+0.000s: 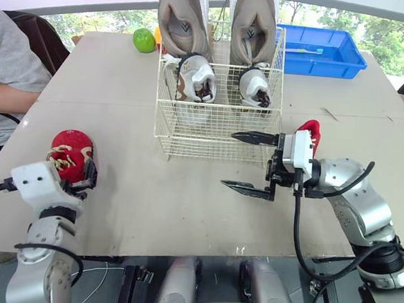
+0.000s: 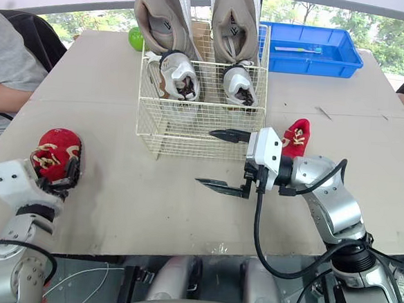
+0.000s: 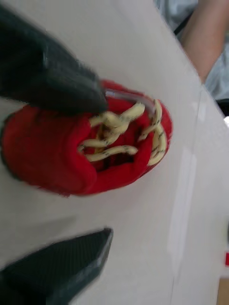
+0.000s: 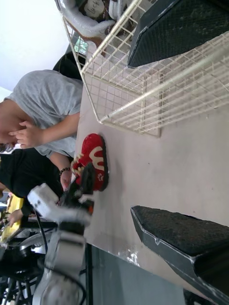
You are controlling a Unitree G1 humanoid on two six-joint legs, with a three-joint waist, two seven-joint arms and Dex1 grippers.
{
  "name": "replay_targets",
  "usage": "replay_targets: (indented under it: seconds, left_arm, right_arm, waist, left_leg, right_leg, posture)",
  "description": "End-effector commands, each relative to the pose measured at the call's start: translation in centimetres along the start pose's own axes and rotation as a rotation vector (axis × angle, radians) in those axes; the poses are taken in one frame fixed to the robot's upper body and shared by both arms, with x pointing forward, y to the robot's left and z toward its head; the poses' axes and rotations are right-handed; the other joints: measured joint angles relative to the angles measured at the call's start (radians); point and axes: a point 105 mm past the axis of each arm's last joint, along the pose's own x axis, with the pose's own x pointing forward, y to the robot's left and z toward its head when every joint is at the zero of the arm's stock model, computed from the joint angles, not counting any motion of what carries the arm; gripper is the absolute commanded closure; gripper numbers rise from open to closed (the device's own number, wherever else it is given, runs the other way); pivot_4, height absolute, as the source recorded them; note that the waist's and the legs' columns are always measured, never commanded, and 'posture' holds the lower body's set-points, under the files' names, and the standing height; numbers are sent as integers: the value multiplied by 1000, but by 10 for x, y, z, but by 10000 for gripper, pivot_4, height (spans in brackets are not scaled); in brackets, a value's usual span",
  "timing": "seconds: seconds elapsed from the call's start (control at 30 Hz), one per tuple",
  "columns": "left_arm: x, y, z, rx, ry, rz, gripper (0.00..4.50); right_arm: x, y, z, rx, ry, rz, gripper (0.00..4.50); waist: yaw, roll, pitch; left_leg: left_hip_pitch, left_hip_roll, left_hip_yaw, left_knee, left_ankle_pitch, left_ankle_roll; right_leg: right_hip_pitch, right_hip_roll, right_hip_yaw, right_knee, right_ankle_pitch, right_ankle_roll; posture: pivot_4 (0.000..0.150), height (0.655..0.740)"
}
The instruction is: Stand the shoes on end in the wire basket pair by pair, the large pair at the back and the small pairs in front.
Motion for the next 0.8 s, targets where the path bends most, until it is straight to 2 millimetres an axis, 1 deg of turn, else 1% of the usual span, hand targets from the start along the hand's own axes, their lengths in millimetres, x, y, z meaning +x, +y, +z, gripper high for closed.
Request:
replay_targets:
  seconds: [0.03,0.13,0.17,0.2,0.27,0.33,0.37,0.4,0.43,0.47,0.5,0.53,0.57,0.6,0.67,0.7,0.73,0.8]
  left_arm:
    - [1,-6,-10,16,16,23,20934]
    - [0,-13,-14,12,21,19,36703]
    - [0,-14,-15,17,18,24,41166]
    - [-1,-13,-14,13,14,30,43612]
    - [-1,-14,-10,2,-13,30,43770]
    - [-2,-16,6,-17,-107,28,43771]
    - [-3,-21,19,-54,-177,3,43771]
    - [-6,-28,45,-97,-302,-43,43771]
    - [-12,-39,71,-142,-422,-125,43771]
    - [-21,-51,100,-167,-545,-232,43771]
    - [-30,-62,123,-178,-632,-340,43771]
    - [-37,-71,137,-170,-686,-431,43771]
    - [-42,-79,150,-126,-731,-517,43771]
    - [-45,-87,164,-81,-774,-600,43771]
    - [-47,-98,195,2,-878,-730,43771]
    - [-49,-107,205,45,-915,-805,43771]
    - [-52,-118,215,103,-956,-890,43771]
    - [-54,-133,228,162,-1004,-1018,43771]
  right_arm:
    - [-5,0,13,-51,-8,-22,0]
    - [-8,-2,12,-52,3,-31,0]
    - [-9,-3,12,-52,7,-34,0]
    - [-9,-3,12,-50,9,-34,0]
    - [-9,-5,11,-47,12,-34,0]
    - [-8,-6,10,-49,17,-32,0]
    - [-8,-7,11,-51,18,-33,0]
    - [-6,-12,14,-48,8,-57,0]
    - [-5,-16,19,-52,-6,-75,0]
    - [-3,-21,27,-55,-19,-82,0]
    - [-2,-27,37,-54,-34,-90,0]
    - [-1,-32,48,-47,-57,-90,0]
    - [-1,-35,59,-38,-75,-69,0]
    - [-1,-38,72,-47,-80,-51,0]
    - [-5,-47,93,-110,-35,-34,0]
    - [-7,-53,102,-139,-12,-47,0]
    - [-11,-58,116,-153,-9,-53,0]
    - [-17,-66,139,-151,-8,-46,0]
  waist:
    - [1,0,0]
    - [3,0,0]
    - [3,0,0]
    - [3,0,0]
    - [4,0,0]
    - [4,0,0]
    - [4,0,0]
    - [4,-1,0]
    - [4,-2,1]
    - [4,-4,2]
    - [3,-6,3]
    - [1,-7,3]
    - [-1,-7,3]
    - [-1,-6,3]
    - [-1,-4,4]
    - [0,-3,4]
    - [2,-3,4]
    - [0,-2,4]
  left_leg:
    - [0,0,0,0,0,0]
    - [0,0,0,0,0,0]
    - [0,0,0,0,0,0]
    - [0,-1,0,0,0,0]
    - [0,-1,0,0,0,0]
    - [0,-1,0,0,0,0]
    - [0,-1,0,0,0,0]
    - [-1,-1,0,0,0,0]
    - [-1,-1,0,0,0,0]
    - [-1,-1,0,0,0,0]
    - [-1,0,-1,0,0,0]
    - [-3,1,-1,0,0,0]
    - [-3,1,-1,1,0,-1]
    - [-3,1,-1,1,0,-1]
    - [-2,1,0,0,0,0]
    - [-3,0,0,-2,0,0]
    - [-2,0,0,-2,0,0]
    - [-3,-1,0,-4,0,0]
  right_leg:
    - [0,-1,0,0,0,0]
    - [0,-4,0,0,0,0]
    - [0,-4,0,0,0,0]
    - [1,-4,0,0,0,0]
    - [1,-5,0,0,0,0]
    - [1,-5,0,-1,0,0]
    - [0,-5,0,-1,0,0]
    - [0,-5,0,-1,0,0]
    - [0,-5,-1,-1,0,0]
    - [0,-5,-1,-1,0,0]
    - [0,-5,-2,-1,0,0]
    - [-1,-5,-3,-1,1,-2]
    - [-1,-5,-3,0,1,-2]
    - [-1,-5,-2,-1,1,-2]
    - [-1,-5,-2,-1,1,-2]
    - [-1,-5,-3,-2,1,-2]
    - [-1,-6,-3,-2,1,-2]
    - [-2,0,-4,-3,1,-1]
  posture:
    - [1500,7400]
    - [1500,7400]
    - [1500,7400]
    - [1500,7400]
    - [1500,7400]
    - [1500,7400]
    - [1500,7400]
    - [1500,7400]
    - [1500,7400]
    - [1500,7400]
    - [1500,7400]
    - [1500,7400]
    - [1500,7400]
    - [1500,7400]
    - [1500,7400]
    - [1500,7400]
    - [1500,7400]
    - [1500,7400]
